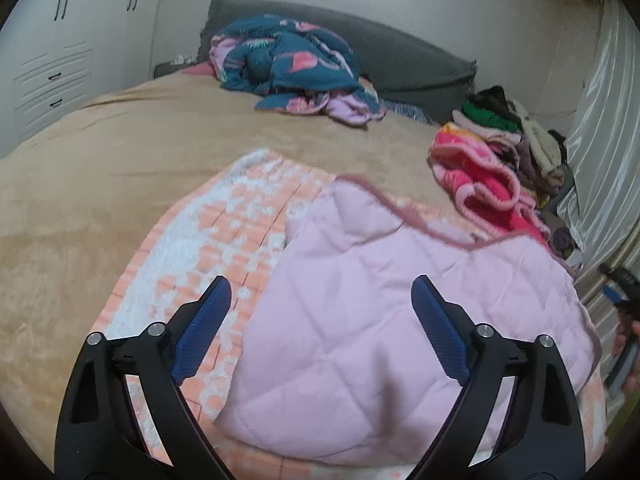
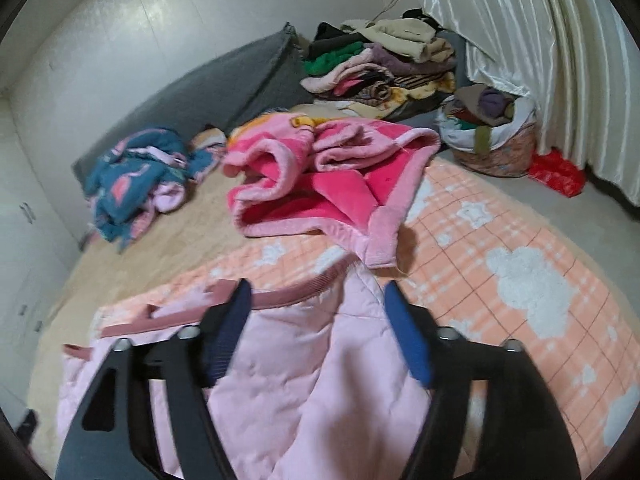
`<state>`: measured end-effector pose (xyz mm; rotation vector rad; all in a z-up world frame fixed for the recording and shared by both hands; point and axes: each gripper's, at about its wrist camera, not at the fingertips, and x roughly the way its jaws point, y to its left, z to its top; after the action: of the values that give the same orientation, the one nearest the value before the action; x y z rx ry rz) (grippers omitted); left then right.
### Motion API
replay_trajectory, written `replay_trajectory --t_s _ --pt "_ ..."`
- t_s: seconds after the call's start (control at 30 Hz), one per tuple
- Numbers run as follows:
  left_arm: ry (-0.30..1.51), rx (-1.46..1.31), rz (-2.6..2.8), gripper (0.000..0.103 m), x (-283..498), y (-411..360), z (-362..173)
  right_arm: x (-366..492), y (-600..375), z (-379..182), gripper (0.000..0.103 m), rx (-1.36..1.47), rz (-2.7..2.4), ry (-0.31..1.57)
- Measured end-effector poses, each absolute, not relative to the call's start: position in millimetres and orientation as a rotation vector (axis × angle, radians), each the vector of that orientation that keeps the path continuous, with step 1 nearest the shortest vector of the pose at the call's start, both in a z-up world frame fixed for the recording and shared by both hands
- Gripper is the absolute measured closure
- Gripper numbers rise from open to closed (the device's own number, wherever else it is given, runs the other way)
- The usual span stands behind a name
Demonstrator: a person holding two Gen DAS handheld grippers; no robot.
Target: Fold large clothes
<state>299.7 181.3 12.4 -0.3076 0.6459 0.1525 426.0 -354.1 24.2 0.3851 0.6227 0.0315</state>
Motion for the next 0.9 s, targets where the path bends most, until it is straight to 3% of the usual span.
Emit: replay_trajectory --t_s 0.07,0.13,0.47,0.53,0.57,0.6,0.67,0.77,0.9 --pt "0.673 -0.296 0.154 0.015 300 184 3 416 -358 23 0.018 0.374 0.087 0.644" --pt "0.692 -0.307 0.138 0.012 298 186 -5 406 -360 17 0.016 0.328 0.107 0.679" --pt "0.817 -0.355 0.019 0.010 297 186 -45 373 -353 -33 0.016 0.101 0.152 0.791" --pt "0.845 -0.315 0.022 0.010 299 180 -50 372 -351 -41 0.022 0.095 0.163 0.805" --pt "0.846 -0.294 0.033 0.015 300 176 -51 372 -349 -45 0.036 0.090 0.171 0.815" --pt "0.845 -0.295 0.031 0.021 301 175 -52 372 -346 -46 0.042 0.071 0.157 0.818" --pt "0.827 -0.310 0.032 0.055 303 174 -50 369 -339 -45 0.069 0.042 0.150 0.803" --pt "0.794 -0.312 0.031 0.074 308 171 -44 369 -329 -40 0.078 0.034 0.099 0.775" --pt "0.745 -0.310 0.063 0.080 315 169 -35 379 -331 -31 0.081 0.105 0.045 0.741"
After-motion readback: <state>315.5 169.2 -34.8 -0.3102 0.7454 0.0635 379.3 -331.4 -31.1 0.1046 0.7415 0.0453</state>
